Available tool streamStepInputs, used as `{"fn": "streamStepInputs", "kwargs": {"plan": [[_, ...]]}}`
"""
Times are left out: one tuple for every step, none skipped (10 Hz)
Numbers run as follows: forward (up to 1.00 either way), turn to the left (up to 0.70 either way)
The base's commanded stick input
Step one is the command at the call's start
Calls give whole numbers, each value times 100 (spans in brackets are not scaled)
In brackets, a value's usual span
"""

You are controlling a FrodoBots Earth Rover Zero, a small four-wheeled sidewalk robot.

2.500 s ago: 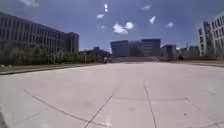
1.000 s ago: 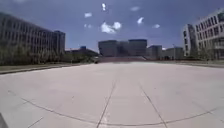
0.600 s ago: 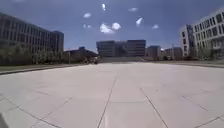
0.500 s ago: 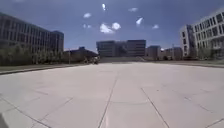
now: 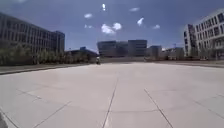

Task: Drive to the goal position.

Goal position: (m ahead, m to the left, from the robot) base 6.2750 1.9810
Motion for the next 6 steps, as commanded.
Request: {"fn": "streamStepInputs", "kwargs": {"plan": [[50,0],[50,0],[50,0],[50,0],[50,0],[50,0]]}}
